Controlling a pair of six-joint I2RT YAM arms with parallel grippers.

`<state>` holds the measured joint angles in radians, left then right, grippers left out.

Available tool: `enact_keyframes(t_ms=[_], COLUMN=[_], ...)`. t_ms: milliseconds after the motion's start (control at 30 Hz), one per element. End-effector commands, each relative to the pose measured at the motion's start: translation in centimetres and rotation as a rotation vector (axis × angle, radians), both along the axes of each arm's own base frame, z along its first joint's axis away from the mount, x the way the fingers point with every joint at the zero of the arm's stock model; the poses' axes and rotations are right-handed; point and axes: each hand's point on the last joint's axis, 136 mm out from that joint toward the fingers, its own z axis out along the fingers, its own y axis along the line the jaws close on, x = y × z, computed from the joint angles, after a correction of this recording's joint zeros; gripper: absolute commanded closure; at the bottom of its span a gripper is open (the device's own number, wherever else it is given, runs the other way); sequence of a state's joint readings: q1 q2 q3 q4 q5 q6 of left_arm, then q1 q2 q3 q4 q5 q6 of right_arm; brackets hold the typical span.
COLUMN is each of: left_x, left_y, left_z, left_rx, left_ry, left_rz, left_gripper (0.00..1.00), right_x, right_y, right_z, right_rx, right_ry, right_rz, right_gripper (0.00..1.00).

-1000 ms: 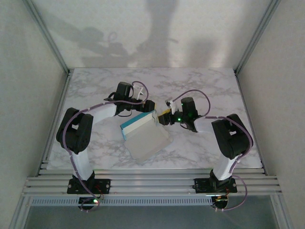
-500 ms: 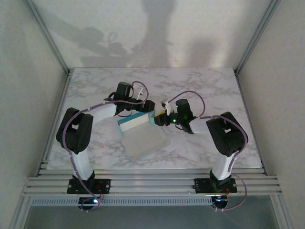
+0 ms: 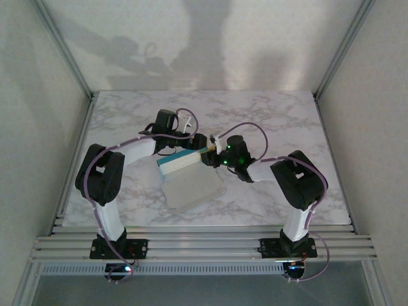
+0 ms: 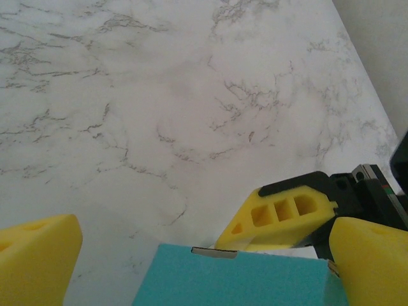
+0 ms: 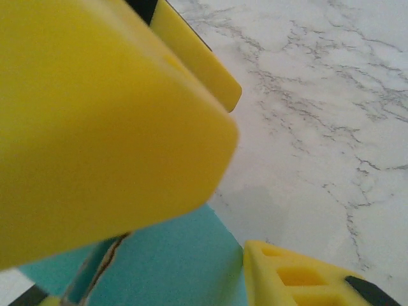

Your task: Fold the paper box

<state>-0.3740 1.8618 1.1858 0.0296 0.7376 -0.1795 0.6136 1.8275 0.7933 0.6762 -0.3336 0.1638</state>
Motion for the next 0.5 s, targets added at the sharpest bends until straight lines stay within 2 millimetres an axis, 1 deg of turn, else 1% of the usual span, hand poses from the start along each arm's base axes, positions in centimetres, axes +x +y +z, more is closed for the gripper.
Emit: enact_keyframes(t_ms=[0,300,400,467], left_x=[-0.5,-0.6,-0.6,-0.6], left_y=[-0.2,-0.2,-0.2,-0.3], left_z=[-0.4,-0.1,-0.1,0.0], left_rx=[-0.002,-0.004,-0.003,-0.004], left_ry=[0.037,0.031,0.031,0.030], left_rz=[-0.002,-0.005,-0.003,-0.005], left_gripper=[0.01,0.01,0.01,0.01], right_x=[1.4,2.0,2.1,2.1], right_y=[-0.6,-1.8,-2.2,-2.4], right_z=[0.7,-0.4,-0.6,-0.7], right_rx=[-0.033,-0.105,-0.125,-0.130], right_ry=[-0.089,-0.108,-0.107,-0.108], right_rz=[-0.107,-0.201,-0.218,-0.225], right_gripper=[0.67,0.73,0.76,0.81])
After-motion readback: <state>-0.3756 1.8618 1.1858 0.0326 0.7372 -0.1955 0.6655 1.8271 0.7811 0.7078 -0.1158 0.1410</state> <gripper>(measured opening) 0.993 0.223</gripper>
